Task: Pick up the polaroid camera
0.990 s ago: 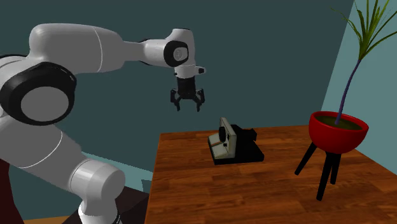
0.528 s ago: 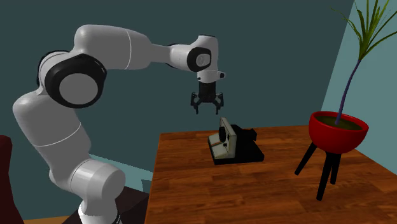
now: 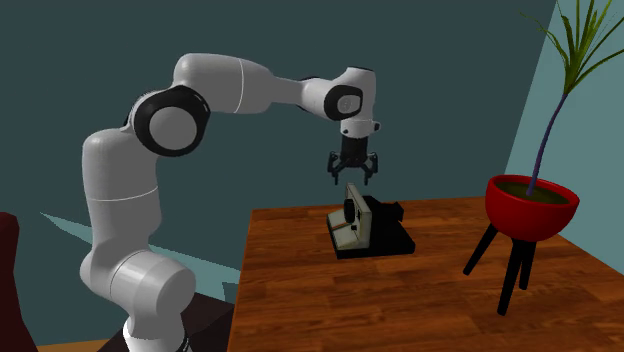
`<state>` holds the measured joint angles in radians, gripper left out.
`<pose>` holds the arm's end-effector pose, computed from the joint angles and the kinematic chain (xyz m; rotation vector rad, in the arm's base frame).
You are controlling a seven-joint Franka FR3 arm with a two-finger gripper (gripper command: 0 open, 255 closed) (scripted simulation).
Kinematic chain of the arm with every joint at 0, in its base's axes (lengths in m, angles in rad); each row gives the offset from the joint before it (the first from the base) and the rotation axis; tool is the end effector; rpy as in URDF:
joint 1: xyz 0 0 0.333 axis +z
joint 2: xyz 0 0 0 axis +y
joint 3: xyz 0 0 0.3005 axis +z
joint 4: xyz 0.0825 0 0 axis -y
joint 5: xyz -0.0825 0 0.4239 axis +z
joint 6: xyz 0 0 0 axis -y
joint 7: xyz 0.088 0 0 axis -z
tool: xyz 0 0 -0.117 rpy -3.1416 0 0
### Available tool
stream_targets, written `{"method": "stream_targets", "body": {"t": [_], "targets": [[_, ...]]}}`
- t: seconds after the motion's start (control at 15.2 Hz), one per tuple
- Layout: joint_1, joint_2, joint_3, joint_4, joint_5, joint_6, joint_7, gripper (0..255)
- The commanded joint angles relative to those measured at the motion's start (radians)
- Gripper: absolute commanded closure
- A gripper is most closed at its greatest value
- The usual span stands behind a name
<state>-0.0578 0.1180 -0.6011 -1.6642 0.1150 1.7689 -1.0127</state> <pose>0.5150 -0.3673 0.5078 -3.0722 -0.5196 -0.0617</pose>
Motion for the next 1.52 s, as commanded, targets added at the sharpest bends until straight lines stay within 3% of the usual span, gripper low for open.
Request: {"method": "stream_targets", "body": {"t": [0.0, 0.46, 0.53, 1.12, 1.45], "targets": [[-0.005, 0.012, -0.001, -0.011, 0.008, 0.019, -0.014, 0], [-0.003, 0.016, 0.001, -0.081, 0.013, 0.093, -0.02, 0], [-0.004, 0.017, 0.0, -0.08, 0.013, 0.093, -0.021, 255], [-0.003, 0.016, 0.001, -0.081, 0.013, 0.093, -0.02, 255], [-0.004, 0.012, -0.001, -0.018, 0.008, 0.027, -0.015, 255]]}}
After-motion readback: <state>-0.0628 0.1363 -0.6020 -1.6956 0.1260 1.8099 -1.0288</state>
